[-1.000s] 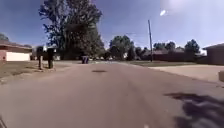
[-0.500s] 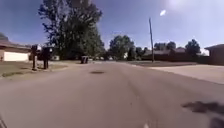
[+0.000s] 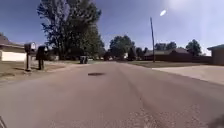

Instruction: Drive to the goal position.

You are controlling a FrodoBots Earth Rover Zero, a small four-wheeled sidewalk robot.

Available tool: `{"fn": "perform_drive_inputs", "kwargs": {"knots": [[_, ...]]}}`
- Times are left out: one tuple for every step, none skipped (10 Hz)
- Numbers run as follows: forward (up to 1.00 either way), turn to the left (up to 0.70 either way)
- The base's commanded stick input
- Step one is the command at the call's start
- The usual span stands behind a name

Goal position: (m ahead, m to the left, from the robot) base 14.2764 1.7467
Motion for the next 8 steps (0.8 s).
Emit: {"fn": "perform_drive_inputs", "kwargs": {"knots": [[1.0,0.0],[1.0,0.02],[1.0,0.07],[1.0,0.12],[1.0,0.16],[1.0,0.19],[1.0,0.21],[1.0,0.11]]}}
